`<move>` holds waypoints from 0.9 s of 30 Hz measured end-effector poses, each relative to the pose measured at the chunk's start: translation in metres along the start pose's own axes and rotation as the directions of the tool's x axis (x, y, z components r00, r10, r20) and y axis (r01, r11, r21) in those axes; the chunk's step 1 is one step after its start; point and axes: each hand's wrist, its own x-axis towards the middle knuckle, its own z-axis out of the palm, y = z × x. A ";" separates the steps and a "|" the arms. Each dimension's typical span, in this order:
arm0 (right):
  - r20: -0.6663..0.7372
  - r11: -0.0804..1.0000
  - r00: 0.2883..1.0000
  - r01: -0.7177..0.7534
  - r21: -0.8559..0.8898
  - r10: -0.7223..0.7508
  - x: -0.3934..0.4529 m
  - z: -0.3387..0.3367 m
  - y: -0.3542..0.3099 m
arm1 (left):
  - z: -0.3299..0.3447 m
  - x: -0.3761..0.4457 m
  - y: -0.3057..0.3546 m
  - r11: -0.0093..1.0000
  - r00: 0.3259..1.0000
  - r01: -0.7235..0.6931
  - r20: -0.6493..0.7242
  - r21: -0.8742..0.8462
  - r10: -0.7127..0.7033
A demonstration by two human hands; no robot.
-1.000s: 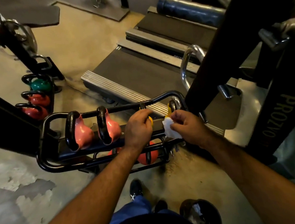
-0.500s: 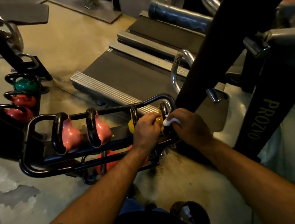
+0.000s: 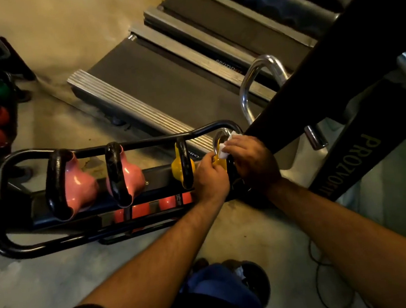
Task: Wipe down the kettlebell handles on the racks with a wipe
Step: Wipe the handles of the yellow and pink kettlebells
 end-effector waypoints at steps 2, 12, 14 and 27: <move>0.042 0.999 0.999 0.022 -0.041 -0.021 -0.006 0.005 0.009 | 0.004 0.004 -0.004 1.000 1.000 0.020 -0.011 -0.001 -0.020; 0.230 0.985 0.960 0.170 -0.041 -0.157 -0.025 0.014 0.020 | 0.020 0.027 -0.013 0.975 0.986 0.164 0.001 -0.147 -0.166; 0.202 0.991 0.973 0.124 -0.047 -0.112 -0.020 0.017 0.022 | 0.024 0.032 -0.014 0.963 0.979 0.201 0.063 -0.182 -0.193; 0.271 0.994 0.963 0.040 -0.100 -0.012 -0.012 0.018 0.018 | 0.033 0.040 -0.033 0.863 0.936 0.287 0.314 -0.416 -0.160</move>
